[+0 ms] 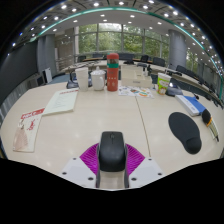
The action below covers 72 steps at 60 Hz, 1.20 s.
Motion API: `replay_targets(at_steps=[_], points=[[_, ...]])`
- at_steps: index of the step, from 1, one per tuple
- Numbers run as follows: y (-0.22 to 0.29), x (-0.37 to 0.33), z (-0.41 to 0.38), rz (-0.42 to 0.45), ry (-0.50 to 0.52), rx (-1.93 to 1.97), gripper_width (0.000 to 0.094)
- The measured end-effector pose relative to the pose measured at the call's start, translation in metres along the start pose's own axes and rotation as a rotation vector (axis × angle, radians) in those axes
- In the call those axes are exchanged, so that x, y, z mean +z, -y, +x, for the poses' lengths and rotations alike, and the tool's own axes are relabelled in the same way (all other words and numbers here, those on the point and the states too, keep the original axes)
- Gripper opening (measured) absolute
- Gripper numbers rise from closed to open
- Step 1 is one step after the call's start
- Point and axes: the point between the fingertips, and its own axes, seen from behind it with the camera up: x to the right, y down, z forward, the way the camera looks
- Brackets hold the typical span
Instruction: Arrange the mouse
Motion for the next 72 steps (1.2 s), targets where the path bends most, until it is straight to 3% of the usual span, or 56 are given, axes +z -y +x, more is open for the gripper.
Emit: replay_targets(at_steps=[12, 22, 35, 50, 60, 62, 65, 68, 72], points=[[0.090, -0.048, 0.063, 0.146, 0.042, 0.027, 0.0314], [0.133, -0.047, 0.180, 0.177, -0.016, 0.042, 0.0314], [0.091, 0.028, 0.297, 0.071, -0.073, 0.024, 0.0313], [0.023, 0.087, 0.331, -0.057, -0.055, 0.043, 0.0325], [0.024, 0.087, 0.331, -0.056, -0.041, 0.019, 0.0514], [0.024, 0.086, 0.334, -0.061, -0.053, 0.016, 0.0621], [0.024, 0.080, 0.339, -0.072, -0.075, 0.013, 0.0874], [0.026, 0.073, 0.340, -0.072, -0.081, 0.022, 0.0840], [0.032, 0.056, 0.339, -0.064, -0.085, 0.044, 0.0864]])
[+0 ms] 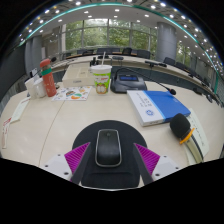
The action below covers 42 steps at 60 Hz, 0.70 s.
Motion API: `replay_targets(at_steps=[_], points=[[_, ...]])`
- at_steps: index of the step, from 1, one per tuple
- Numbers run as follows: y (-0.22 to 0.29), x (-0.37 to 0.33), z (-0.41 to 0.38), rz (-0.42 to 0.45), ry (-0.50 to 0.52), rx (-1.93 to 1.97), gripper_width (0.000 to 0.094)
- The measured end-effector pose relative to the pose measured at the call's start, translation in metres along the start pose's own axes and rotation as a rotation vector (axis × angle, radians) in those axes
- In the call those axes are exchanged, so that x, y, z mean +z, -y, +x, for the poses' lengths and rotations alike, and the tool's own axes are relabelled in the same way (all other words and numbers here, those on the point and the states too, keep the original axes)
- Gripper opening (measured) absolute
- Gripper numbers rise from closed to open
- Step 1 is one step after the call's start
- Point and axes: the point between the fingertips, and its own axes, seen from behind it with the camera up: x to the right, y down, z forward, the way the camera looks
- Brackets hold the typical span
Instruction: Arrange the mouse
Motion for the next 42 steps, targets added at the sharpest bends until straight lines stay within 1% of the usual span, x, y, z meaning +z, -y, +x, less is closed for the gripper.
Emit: replay_targets(at_steps=[5, 11, 17, 31, 42], points=[[0.008, -0.032, -0.001, 0.030, -0.010, 0.004, 0.0858], [0.013, -0.080, -0.002, 0.061, -0.045, 0.000, 0.0864], [0.008, -0.138, -0.008, 0.098, -0.066, 0.011, 0.0863], [-0.043, -0.267, -0.027, 0.122, -0.122, 0.012, 0.0858], [-0.080, -0.340, -0.047, 0.136, -0.130, 0.019, 0.0854]])
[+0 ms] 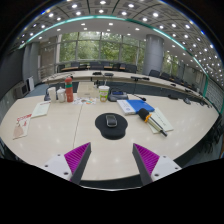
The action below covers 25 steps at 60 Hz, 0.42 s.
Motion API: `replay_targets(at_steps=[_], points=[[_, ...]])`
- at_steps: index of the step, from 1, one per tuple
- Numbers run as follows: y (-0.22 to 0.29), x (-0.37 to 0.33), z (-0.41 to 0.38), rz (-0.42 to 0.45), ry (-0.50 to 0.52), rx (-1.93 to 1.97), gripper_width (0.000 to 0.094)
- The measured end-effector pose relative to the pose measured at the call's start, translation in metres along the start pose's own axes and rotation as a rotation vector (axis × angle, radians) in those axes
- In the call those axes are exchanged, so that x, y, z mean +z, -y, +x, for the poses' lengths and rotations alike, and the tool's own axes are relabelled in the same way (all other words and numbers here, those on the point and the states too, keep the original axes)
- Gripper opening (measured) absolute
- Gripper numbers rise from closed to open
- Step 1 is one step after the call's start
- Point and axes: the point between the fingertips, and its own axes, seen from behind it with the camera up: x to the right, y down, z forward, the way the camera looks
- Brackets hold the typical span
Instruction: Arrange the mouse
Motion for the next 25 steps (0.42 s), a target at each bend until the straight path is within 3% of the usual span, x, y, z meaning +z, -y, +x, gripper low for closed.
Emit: replay_targets(at_steps=[25], points=[[-0.006, -0.056, -0.017, 0.049, -0.001, -0.004, 0.0854]])
